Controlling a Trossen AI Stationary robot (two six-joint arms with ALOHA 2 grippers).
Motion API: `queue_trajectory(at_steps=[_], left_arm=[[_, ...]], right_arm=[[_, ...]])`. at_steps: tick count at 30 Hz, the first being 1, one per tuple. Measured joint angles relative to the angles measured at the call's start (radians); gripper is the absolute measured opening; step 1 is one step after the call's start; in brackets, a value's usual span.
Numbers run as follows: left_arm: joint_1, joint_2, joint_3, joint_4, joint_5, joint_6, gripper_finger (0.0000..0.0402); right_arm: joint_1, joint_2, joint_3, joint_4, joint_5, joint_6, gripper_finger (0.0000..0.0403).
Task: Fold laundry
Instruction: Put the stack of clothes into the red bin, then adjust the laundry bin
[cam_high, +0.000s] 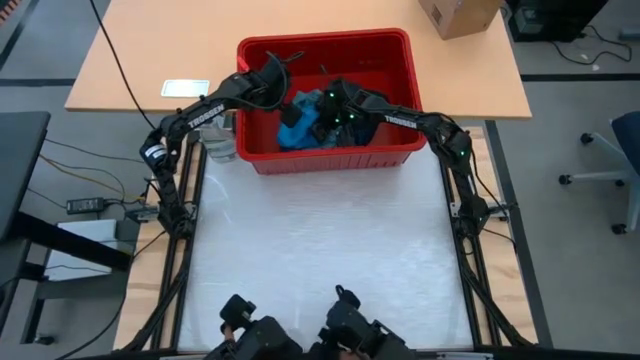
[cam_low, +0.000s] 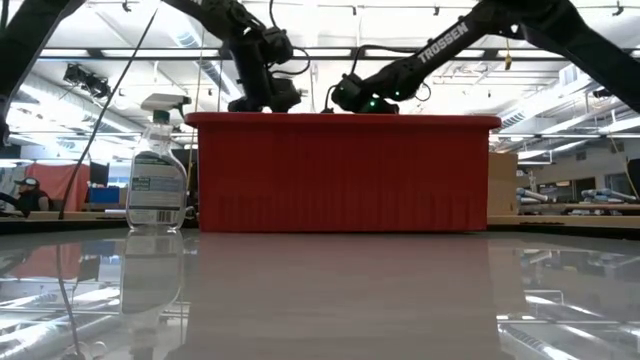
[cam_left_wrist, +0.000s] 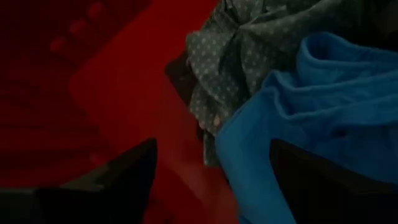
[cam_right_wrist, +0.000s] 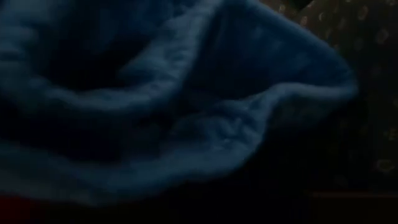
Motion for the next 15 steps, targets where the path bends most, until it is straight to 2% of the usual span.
queue_trajectory(at_steps=[5, 10, 13, 15], left_arm=[[-0.02, -0.058, 0.07, -0.02, -0.003, -0.021, 0.0314], [-0.069, -0.079, 0.18, -0.005, -0.004, -0.002, 0.0314], [-0.103, -0.079, 0.183, 0.013, -0.003, 0.006, 0.0314], [-0.122, -0.078, 0.16, 0.022, -0.003, 0.005, 0.0314]], right_arm=[[-0.021, -0.06, -0.002, -0.022, -0.044, 0.023, 0.0112], [-0.061, -0.174, -0.002, 0.132, -0.085, 0.08, 0.0171], [-0.095, -0.224, -0.001, 0.221, -0.158, 0.116, 0.0198], [-0.117, -0.245, -0.001, 0.217, -0.195, 0.165, 0.021]])
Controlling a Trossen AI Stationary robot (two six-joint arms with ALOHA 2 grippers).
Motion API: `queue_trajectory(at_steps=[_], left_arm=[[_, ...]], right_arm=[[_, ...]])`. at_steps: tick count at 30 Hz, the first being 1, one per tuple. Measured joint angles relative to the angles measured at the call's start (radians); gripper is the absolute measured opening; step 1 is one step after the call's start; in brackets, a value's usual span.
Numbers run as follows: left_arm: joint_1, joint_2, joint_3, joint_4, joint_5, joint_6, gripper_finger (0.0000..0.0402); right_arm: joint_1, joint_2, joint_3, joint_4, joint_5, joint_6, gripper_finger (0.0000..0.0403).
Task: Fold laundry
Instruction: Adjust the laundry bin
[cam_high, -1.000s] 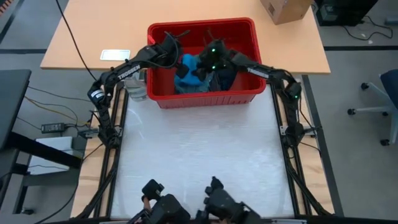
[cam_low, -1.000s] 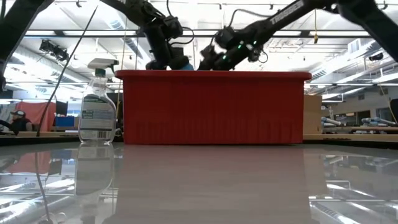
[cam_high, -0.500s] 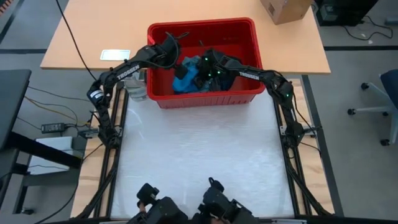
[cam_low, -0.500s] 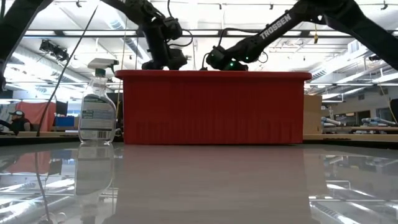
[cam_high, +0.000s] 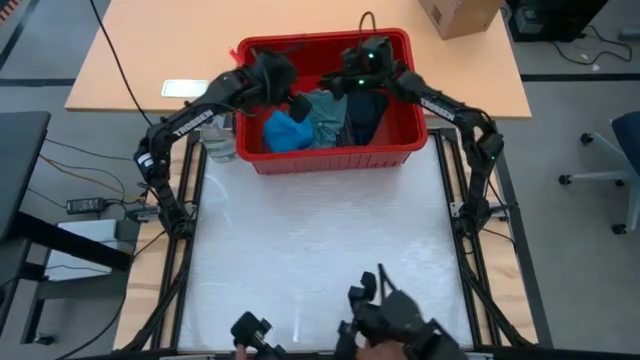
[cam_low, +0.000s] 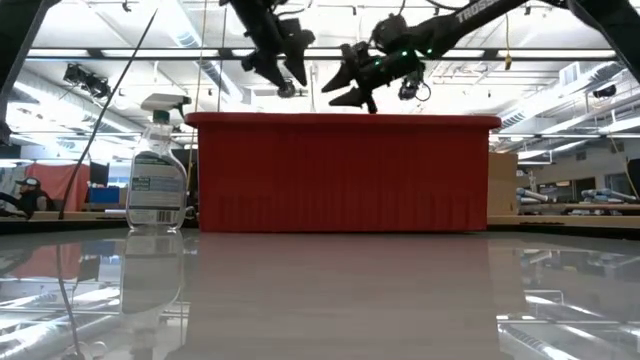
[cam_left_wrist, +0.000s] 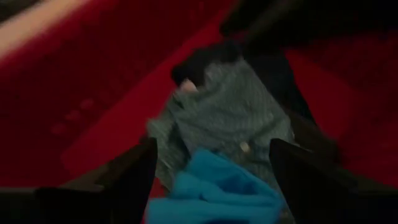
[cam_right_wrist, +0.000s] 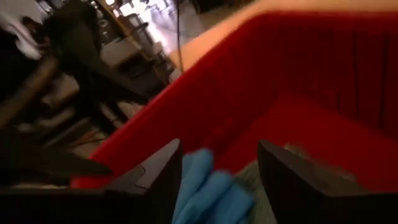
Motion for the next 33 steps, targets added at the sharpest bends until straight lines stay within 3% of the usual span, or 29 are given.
queue_trajectory(at_steps=[5, 12, 18, 25, 28, 31, 33], left_arm=[[-0.037, 0.01, -0.089, -0.032, 0.001, -0.058, 0.0313], [-0.164, -0.026, -0.098, -0.053, 0.004, -0.049, 0.0279], [-0.296, -0.034, -0.153, -0.084, 0.14, -0.051, 0.0207], [-0.418, -0.03, -0.276, -0.092, 0.15, -0.078, 0.0094], [-0.435, -0.031, -0.298, -0.099, 0.165, -0.046, 0.0047], [-0.423, -0.031, -0.349, -0.072, 0.164, -0.044, 0.0009], [-0.39, -0.03, -0.382, -0.047, 0.123, -0.051, 0.0006]], right_arm=[[-0.054, -0.059, -0.002, -0.171, -0.19, 0.048, 0.0218], [-0.051, -0.235, -0.001, -0.47, -0.209, -0.23, 0.0191], [0.018, -0.347, -0.038, -0.756, -0.191, -0.387, 0.0112], [0.16, -0.473, -0.344, -0.822, -0.216, -0.476, 0.0011], [0.208, -0.502, -0.446, -0.814, -0.155, -0.524, 0.0012], [0.221, -0.499, -0.513, -0.787, 0.004, -0.568, 0.0015], [0.214, -0.481, -0.534, -0.745, 0.111, -0.571, 0.0011]])
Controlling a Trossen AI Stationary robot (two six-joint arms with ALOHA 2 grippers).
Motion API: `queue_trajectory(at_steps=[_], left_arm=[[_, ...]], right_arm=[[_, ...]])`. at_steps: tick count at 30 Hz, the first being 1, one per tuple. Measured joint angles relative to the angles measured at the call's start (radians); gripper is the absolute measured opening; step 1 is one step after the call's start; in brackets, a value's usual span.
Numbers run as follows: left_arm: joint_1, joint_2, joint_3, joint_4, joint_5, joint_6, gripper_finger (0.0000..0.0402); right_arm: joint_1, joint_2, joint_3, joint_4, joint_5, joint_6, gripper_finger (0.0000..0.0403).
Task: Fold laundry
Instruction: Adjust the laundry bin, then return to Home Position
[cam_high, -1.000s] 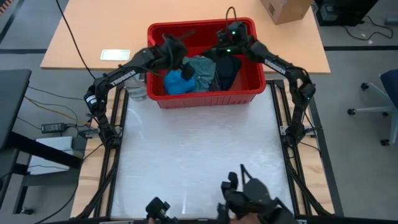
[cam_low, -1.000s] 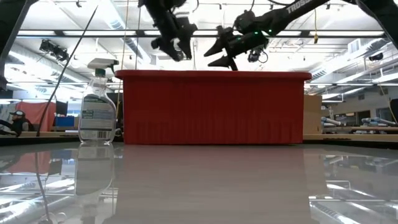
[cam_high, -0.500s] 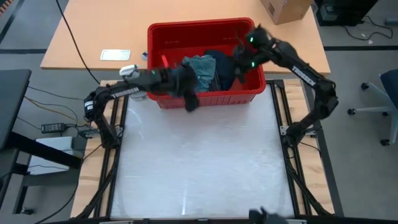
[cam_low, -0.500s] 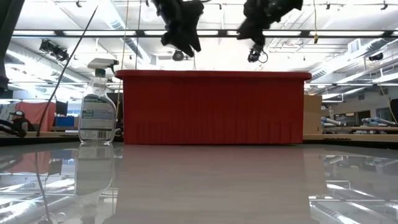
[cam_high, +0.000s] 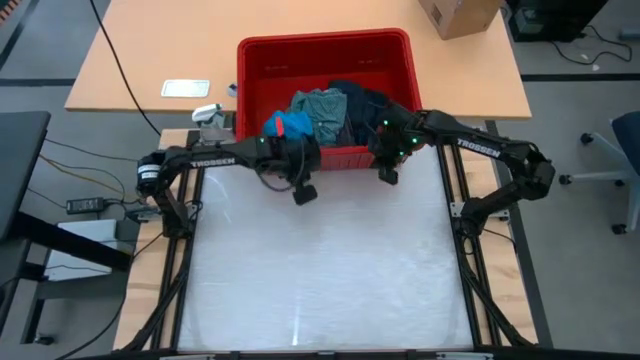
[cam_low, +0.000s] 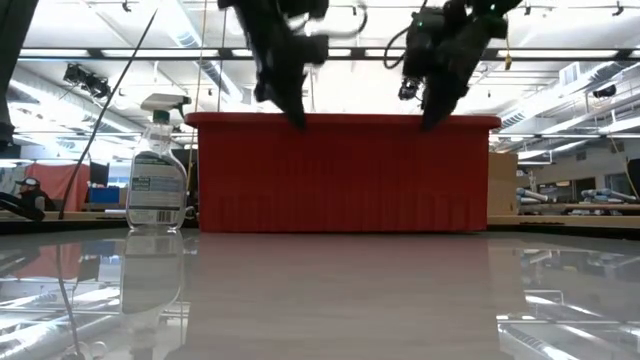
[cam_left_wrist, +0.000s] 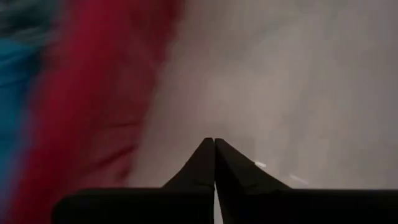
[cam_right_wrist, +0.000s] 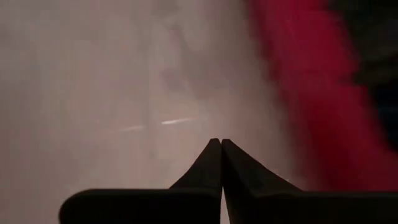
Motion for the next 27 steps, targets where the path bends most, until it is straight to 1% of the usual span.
queue_trajectory(at_steps=[1, 3, 6, 8, 10, 12, 15, 17, 19, 22, 24, 27], left_arm=[[0.018, 0.001, -0.009, 0.006, -0.02, -0.004, 0.0006], [0.058, 0.0, -0.021, 0.032, -0.036, -0.004, 0.0006], [0.118, 0.0, -0.024, 0.063, -0.033, 0.015, 0.0003], [0.161, 0.0, -0.024, 0.117, -0.036, 0.042, 0.0002], [0.216, -0.003, -0.023, 0.184, -0.045, 0.08, 0.0002], [0.271, 0.007, -0.022, 0.261, -0.076, 0.126, 0.0001], [0.353, 0.022, -0.024, 0.341, -0.089, 0.171, 0.0001], [0.4, 0.028, -0.024, 0.38, -0.074, 0.172, 0.0001], [0.434, 0.028, -0.023, 0.386, -0.038, 0.16, 0.0001], [0.449, 0.013, -0.023, 0.374, 0.0, 0.132, 0.0001], [0.434, -0.008, -0.015, 0.359, 0.031, 0.119, 0.0001], [0.407, -0.056, 0.045, 0.361, 0.164, 0.11, 0.0]], right_arm=[[-0.009, 0.01, -0.002, 0.022, 0.041, 0.0, 0.0008], [-0.031, 0.02, -0.001, 0.065, 0.083, -0.002, 0.0005], [-0.068, 0.022, -0.002, 0.144, 0.06, -0.001, 0.0007], [-0.097, 0.022, -0.003, 0.206, 0.063, -0.002, 0.0007], [-0.132, 0.024, -0.002, 0.303, 0.106, -0.003, 0.0007], [-0.169, 0.031, -0.001, 0.386, 0.158, 0.006, 0.0005], [-0.219, 0.03, -0.002, 0.476, 0.163, 0.029, 0.0005], [-0.247, 0.029, 0.0, 0.498, 0.133, 0.048, 0.0005], [-0.276, 0.029, -0.001, 0.491, 0.095, 0.064, 0.0005], [-0.312, 0.012, -0.002, 0.451, 0.024, 0.077, 0.0005], [-0.325, -0.013, -0.002, 0.434, -0.04, 0.07, 0.0005], [-0.33, -0.067, -0.002, 0.43, -0.139, 0.069, 0.0005]])
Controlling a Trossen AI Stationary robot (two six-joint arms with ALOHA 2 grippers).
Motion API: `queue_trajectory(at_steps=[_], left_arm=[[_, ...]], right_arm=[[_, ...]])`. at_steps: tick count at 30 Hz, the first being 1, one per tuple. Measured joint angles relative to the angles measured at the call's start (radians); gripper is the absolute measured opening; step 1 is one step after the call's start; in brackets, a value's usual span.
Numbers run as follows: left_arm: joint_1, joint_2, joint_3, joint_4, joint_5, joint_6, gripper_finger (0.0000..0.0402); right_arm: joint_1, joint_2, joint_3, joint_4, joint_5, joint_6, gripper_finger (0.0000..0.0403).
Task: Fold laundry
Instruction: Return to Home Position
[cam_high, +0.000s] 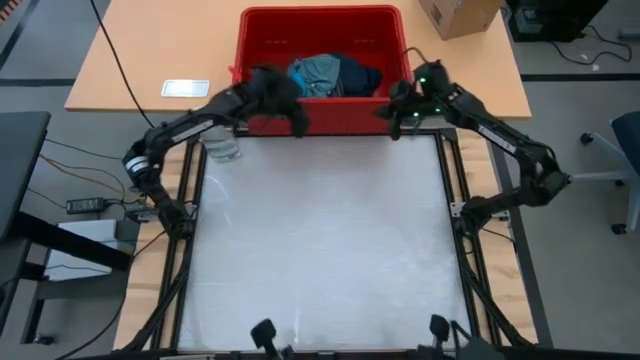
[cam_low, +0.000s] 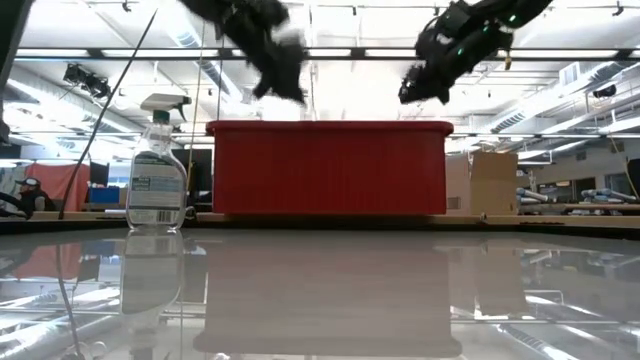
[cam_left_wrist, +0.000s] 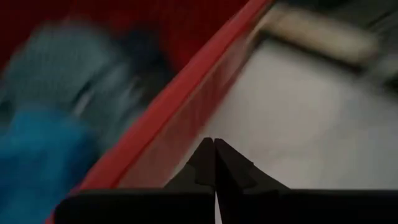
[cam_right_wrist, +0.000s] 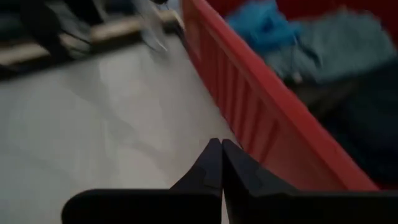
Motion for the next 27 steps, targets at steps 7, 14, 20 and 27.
queue_trajectory(at_steps=[7, 14, 20, 27], left_arm=[[-0.101, -0.168, 0.061, 0.081, 0.112, -0.014, 0.0], [-0.245, -0.372, -0.197, 0.339, 0.116, -0.049, 0.0], [-0.311, -0.558, -0.56, 0.55, 0.037, -0.186, 0.0], [-0.339, -0.716, -0.827, 0.757, -0.022, -0.275, 0.0]], right_arm=[[0.0, -0.193, 0.0, 0.015, -0.263, 0.007, 0.0005], [-0.001, -0.409, 0.001, 0.083, -0.35, 0.154, 0.0005], [0.029, -0.539, 0.001, -0.1, -0.297, 0.211, 0.0004], [0.058, -0.685, -0.062, -0.17, -0.121, 0.217, 0.0002]])
